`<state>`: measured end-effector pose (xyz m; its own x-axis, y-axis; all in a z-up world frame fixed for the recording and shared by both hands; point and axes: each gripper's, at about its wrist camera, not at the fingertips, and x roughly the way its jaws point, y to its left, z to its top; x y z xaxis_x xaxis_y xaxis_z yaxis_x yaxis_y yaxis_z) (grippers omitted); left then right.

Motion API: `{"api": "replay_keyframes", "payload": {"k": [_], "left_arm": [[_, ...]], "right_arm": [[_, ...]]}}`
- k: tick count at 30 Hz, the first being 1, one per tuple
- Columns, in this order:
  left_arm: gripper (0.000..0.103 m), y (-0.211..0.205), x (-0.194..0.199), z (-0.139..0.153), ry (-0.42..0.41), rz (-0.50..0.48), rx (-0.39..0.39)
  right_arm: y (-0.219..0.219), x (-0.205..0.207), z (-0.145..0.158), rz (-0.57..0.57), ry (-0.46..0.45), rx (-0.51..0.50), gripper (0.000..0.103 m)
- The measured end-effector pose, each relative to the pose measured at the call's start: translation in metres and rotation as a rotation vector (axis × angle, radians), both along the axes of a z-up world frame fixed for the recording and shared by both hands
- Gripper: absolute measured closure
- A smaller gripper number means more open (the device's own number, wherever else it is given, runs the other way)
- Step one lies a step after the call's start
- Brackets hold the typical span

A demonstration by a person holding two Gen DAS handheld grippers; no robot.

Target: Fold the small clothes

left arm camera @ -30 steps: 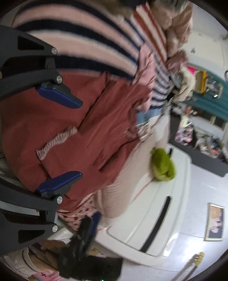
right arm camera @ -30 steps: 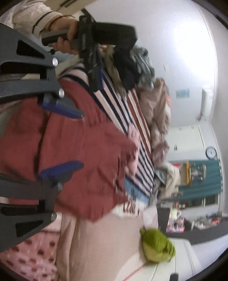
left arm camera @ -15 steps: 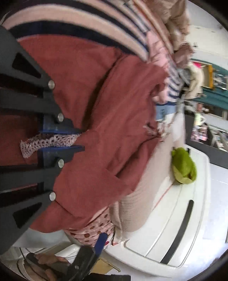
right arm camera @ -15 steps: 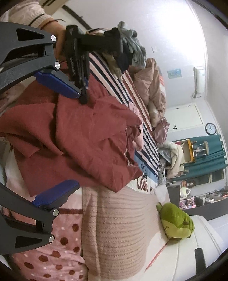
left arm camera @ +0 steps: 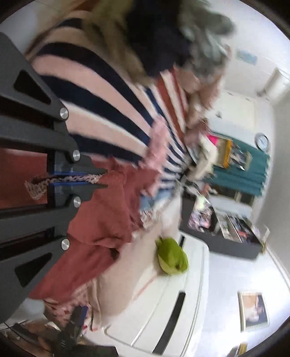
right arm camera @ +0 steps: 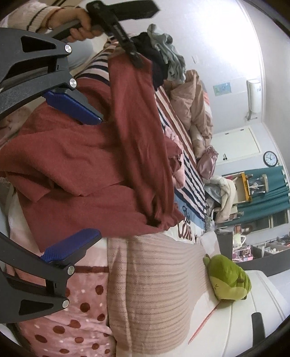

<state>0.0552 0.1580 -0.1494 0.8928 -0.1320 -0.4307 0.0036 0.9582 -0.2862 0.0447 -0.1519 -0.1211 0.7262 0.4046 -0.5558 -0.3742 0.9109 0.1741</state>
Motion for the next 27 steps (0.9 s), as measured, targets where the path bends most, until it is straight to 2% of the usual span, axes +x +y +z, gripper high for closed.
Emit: {"api": "replay_keyframes", "payload": {"k": [3,6,7,9,10,11,13,16,18,19,21,23,26,27], "left_arm": [[0.102,0.017,-0.003,-0.024,0.090,-0.009,-0.051],[0.100,0.019,-0.005,-0.043,0.173,-0.135,-0.113],[0.096,0.016,-0.004,-0.048,0.196,-0.180,-0.121],[0.074,0.009,-0.002,-0.056,0.242,-0.274,-0.122],[0.054,0.004,-0.001,-0.058,0.263,-0.324,-0.111],[0.050,0.003,-0.003,-0.057,0.255,-0.344,-0.106],[0.047,0.007,-0.007,-0.051,0.222,-0.352,-0.121],[0.039,0.031,-0.007,-0.041,0.183,-0.290,-0.165],[0.039,0.037,0.003,-0.041,0.207,-0.281,-0.170],[0.039,0.036,0.008,-0.043,0.231,-0.280,-0.145],[0.039,0.029,0.017,-0.053,0.269,-0.276,-0.094],[0.038,0.018,0.026,-0.065,0.302,-0.301,-0.089],[0.037,-0.001,0.027,-0.064,0.284,-0.297,-0.004],[0.037,-0.004,0.027,-0.063,0.280,-0.305,-0.001]], "right_arm": [[-0.001,0.003,-0.003,-0.023,0.021,-0.009,0.010],[-0.009,0.010,-0.011,-0.066,0.063,-0.015,0.010],[-0.010,0.012,-0.012,-0.073,0.074,-0.017,0.010],[-0.014,0.017,-0.017,-0.080,0.101,-0.037,0.010],[-0.014,0.018,-0.019,-0.080,0.106,-0.059,0.010],[-0.015,0.019,-0.020,-0.079,0.109,-0.076,0.010],[-0.018,0.020,-0.020,-0.071,0.128,-0.105,0.010],[-0.032,0.016,-0.017,-0.027,0.153,-0.062,0.010],[-0.045,0.014,-0.018,0.048,0.192,0.009,0.011],[-0.049,0.015,-0.021,0.071,0.225,0.027,0.011],[-0.052,0.018,-0.032,0.092,0.287,-0.004,0.021],[-0.045,0.019,-0.042,0.134,0.316,-0.043,0.030],[-0.031,0.014,-0.046,0.168,0.280,-0.111,0.034],[-0.028,0.012,-0.045,0.190,0.278,-0.104,0.041]]}}
